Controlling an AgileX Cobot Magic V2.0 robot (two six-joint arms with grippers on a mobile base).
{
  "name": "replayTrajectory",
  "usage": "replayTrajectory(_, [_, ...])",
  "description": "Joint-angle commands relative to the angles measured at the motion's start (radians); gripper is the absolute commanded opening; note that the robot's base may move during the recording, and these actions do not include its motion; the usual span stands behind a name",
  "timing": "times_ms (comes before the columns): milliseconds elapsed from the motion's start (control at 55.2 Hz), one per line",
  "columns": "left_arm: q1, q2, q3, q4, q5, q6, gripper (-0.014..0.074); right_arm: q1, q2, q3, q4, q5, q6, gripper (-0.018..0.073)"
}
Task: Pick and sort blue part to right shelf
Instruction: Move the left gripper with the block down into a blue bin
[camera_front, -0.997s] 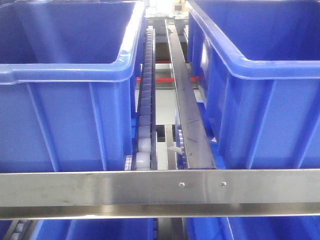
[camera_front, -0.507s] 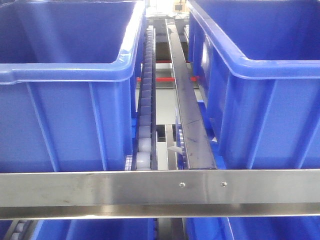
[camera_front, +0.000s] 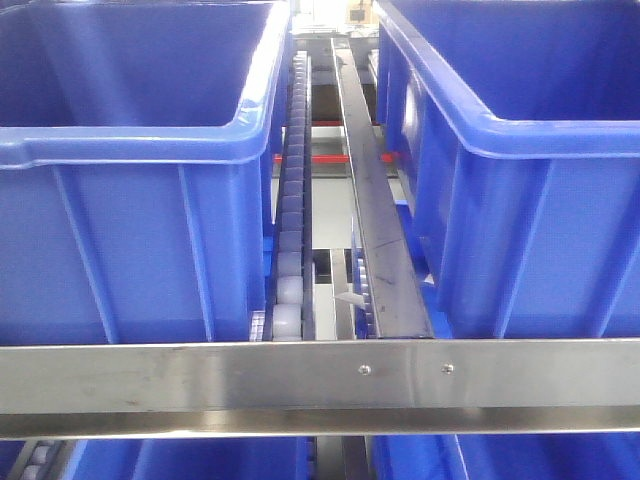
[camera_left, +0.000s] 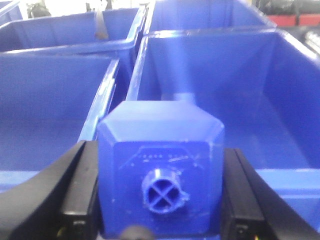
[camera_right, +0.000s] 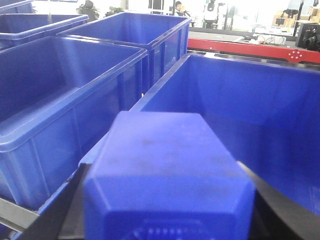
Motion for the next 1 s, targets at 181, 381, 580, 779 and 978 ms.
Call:
replayTrajectory(181, [0.001, 0.016, -0.028, -0.007, -0.123, -0.006, 0.0314, 0.001, 0.014, -0.026, -0.028, -0.092, -0.005, 0.0202])
replayTrajectory(381, [0.001, 0.091, -0.089, -0.015, -0.149, 0.086, 0.0314, 0.001, 0.014, -0.026, -0.028, -0.094, -0.005, 0.0202])
replayTrajectory(580, [0.001, 0.395, -0.278, -0.236, -0.062, 0.139, 0.0314, 0.001, 0.014, -0.026, -0.028, -0.094, -0.005, 0.0202])
replayTrajectory(779, [-0.001, 0.737, -0.437, -0.441, -0.056, 0.312, 0.0314, 0.001, 0.014, -0.026, -0.028, -0.094, -0.005, 0.0202])
replayTrajectory(978, [-0.088, 1.110, -0.647, -0.451, -0.056, 0.346, 0.0314, 0.001, 0.014, -0.026, -0.028, -0.091, -0.005, 0.0202])
